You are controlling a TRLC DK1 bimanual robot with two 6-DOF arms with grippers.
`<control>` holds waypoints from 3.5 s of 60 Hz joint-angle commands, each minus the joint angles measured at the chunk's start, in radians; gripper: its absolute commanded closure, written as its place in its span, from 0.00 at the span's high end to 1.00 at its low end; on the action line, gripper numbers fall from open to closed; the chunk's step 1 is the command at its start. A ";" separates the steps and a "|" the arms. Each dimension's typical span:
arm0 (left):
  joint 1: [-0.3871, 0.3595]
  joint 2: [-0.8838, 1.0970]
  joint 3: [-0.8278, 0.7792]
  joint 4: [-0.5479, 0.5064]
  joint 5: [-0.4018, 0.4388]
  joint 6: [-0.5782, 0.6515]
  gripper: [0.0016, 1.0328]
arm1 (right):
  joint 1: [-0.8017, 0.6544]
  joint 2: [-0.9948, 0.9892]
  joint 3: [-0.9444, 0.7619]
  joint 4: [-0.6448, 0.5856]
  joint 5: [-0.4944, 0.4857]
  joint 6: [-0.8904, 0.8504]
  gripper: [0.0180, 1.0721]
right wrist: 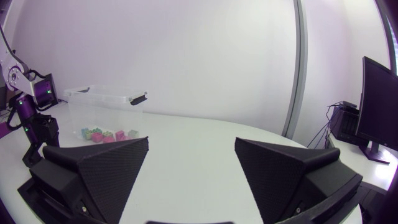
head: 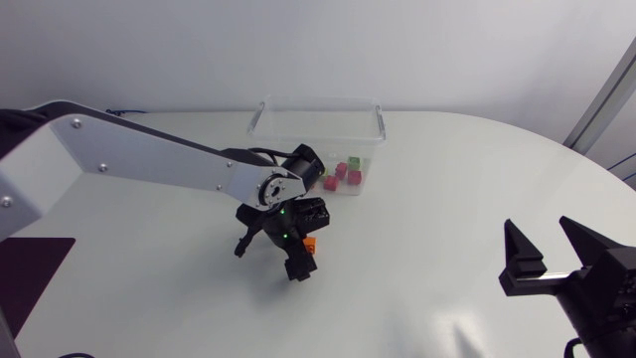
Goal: Place the duplo bricks in the container
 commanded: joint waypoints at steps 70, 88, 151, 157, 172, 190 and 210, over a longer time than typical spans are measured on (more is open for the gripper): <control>0.028 0.117 0.190 -0.186 0.055 0.279 0.31 | 0.005 -0.009 -0.020 0.011 -0.008 0.000 0.95; 0.057 0.067 0.187 -0.184 0.097 0.262 0.30 | 0.005 -0.009 -0.020 0.011 -0.008 0.000 0.95; 0.273 -0.158 0.403 -0.054 0.115 0.055 0.29 | 0.005 -0.009 -0.020 0.011 -0.008 -0.002 0.95; 0.287 -0.112 0.500 -0.064 0.103 0.031 0.29 | 0.005 -0.009 -0.020 0.011 -0.008 0.000 0.95; 0.305 0.020 0.651 -0.069 0.086 -0.043 0.29 | 0.005 -0.009 -0.020 0.011 -0.008 0.000 0.95; 0.305 0.129 0.722 -0.060 0.026 -0.083 0.30 | 0.005 -0.009 -0.020 0.011 -0.008 0.000 0.95; 0.308 0.098 0.727 -0.063 -0.005 -0.098 0.97 | 0.005 -0.009 -0.020 0.011 -0.008 0.000 0.95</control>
